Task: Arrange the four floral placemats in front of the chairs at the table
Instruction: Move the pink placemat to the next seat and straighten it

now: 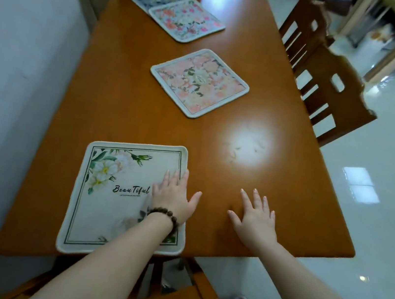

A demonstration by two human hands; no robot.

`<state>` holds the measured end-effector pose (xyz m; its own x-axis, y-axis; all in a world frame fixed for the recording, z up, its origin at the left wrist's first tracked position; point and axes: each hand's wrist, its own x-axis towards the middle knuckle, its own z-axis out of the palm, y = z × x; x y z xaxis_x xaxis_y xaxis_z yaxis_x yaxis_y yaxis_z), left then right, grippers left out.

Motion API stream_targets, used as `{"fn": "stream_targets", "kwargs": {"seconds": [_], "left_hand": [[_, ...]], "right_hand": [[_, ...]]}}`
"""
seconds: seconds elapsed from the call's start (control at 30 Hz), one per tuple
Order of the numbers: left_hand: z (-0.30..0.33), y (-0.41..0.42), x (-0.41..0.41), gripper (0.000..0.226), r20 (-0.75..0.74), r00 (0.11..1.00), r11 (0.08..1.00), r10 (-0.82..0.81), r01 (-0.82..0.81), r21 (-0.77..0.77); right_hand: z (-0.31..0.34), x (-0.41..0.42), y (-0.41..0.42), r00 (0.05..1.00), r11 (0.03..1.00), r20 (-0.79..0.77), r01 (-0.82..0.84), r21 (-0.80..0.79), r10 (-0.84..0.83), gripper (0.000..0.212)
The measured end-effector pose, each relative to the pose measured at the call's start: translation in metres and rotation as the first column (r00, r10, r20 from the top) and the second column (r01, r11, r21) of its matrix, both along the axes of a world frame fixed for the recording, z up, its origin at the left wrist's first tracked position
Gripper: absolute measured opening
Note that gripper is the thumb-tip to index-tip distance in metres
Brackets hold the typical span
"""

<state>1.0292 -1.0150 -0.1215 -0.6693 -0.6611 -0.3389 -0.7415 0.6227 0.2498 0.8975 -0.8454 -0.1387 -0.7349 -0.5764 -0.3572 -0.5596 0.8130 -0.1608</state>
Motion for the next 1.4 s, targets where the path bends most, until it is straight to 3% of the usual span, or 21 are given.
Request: {"fn": "stream_targets", "kwargs": {"seconds": [0.37, 0.67, 0.87, 1.4], "left_hand": [[0.024, 0.086, -0.106, 0.073, -0.037, 0.996, 0.997, -0.079, 0.079, -0.017], [0.020, 0.187, -0.222, 0.073, 0.026, 0.993, 0.992, 0.115, -0.113, -0.060], [0.041, 0.251, -0.312, 0.072, -0.012, 0.977, 0.975, 0.213, -0.214, -0.066], [0.069, 0.208, -0.448, 0.073, -0.136, 0.928, 0.915, 0.347, -0.366, -0.170]], "right_hand": [[0.020, -0.093, 0.082, 0.996, 0.993, 0.001, 0.090, -0.073, -0.090, 0.070], [0.005, -0.229, 0.156, 0.990, 0.985, -0.013, -0.142, -0.100, 0.141, 0.070], [0.017, -0.312, 0.189, 0.955, 0.952, -0.030, -0.296, -0.083, 0.295, 0.069], [0.096, -0.488, 0.146, 0.915, 0.888, -0.139, -0.401, -0.227, 0.378, 0.065]]}}
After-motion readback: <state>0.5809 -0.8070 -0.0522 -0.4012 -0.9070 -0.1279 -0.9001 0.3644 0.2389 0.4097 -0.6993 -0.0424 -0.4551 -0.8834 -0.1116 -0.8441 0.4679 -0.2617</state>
